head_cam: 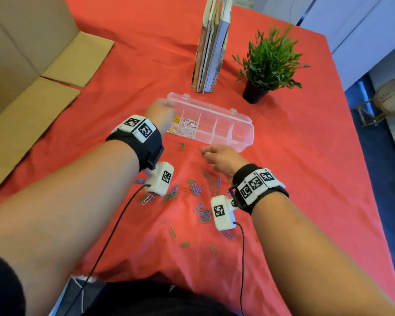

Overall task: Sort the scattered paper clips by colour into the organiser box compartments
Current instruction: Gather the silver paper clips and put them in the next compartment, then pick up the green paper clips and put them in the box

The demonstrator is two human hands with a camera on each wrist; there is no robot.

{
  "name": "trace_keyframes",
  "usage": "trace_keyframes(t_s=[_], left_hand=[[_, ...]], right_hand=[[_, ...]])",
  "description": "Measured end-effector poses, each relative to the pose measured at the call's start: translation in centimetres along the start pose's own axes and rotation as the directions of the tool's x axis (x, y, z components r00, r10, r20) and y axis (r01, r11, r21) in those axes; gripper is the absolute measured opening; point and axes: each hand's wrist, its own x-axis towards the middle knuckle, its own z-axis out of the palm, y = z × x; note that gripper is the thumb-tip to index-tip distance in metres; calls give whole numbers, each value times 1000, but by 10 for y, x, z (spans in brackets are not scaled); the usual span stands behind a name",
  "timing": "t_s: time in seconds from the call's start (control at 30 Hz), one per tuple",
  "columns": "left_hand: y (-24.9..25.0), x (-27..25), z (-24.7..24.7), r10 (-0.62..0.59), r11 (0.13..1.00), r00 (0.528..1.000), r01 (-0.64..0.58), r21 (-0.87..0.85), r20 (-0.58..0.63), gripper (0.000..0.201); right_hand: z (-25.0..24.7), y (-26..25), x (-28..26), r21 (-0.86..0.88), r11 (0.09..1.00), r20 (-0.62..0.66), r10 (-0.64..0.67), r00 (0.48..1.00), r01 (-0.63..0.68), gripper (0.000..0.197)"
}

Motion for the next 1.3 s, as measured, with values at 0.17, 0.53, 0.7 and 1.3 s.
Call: trace_keyframes(t_s=[0.17,0.53,0.7,1.3], left_hand=[[-55,-16,-43,-61,867,998,54,496,-1,56],[-109,-53,-48,-26,512,946,-266,817,324,53],[-130,-95,-35,50,486,916,-371,791,399,67],[-144,-170,-34,-33,463,975,-180,868,220,92]], right_hand=[[37,-20,32,-409,904,137,-73,988,124,41],[82,-8,-5,-586,744,367,-108,924,320,54],[68,24,-45,-558,759,344,-156,926,335,48],[85,73,-130,-757,534,254,-290,923,376,18]])
